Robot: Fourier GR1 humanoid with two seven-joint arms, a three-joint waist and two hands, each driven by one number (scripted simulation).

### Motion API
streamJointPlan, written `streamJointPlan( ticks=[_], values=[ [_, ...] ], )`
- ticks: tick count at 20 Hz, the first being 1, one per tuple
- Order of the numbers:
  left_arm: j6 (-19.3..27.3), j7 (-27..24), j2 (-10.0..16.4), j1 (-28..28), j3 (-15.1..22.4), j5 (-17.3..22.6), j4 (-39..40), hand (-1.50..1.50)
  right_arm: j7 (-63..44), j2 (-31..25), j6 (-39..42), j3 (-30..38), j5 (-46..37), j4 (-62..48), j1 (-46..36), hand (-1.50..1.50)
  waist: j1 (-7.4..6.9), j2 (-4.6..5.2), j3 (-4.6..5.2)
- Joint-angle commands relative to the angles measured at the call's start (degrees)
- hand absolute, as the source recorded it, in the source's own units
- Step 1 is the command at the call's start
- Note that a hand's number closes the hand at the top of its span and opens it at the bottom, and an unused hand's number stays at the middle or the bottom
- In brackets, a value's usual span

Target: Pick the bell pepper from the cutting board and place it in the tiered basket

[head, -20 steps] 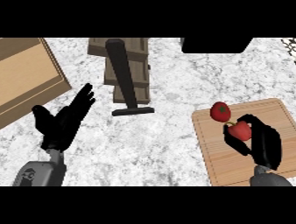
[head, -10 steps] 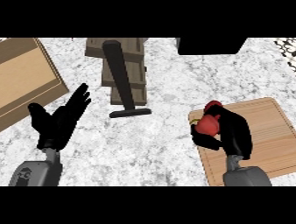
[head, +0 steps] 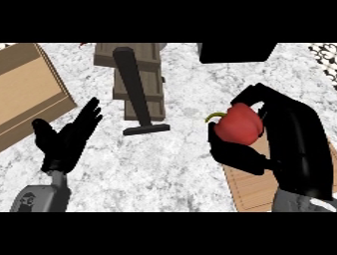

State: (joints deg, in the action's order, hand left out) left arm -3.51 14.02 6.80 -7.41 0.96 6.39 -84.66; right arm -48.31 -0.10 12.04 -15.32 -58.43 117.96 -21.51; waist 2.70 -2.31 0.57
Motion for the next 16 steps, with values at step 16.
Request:
streamJointPlan(
  ticks=[16],
  values=[
    [-1.41, 0.37, -0.39, -3.68, 0.28, 0.88, 0.49, 0.0, -23.49, 0.08, 21.97, 14.08, 6.47, -15.57, -52.5, 1.5, -3.45, 1.65, -0.16]
  ],
)
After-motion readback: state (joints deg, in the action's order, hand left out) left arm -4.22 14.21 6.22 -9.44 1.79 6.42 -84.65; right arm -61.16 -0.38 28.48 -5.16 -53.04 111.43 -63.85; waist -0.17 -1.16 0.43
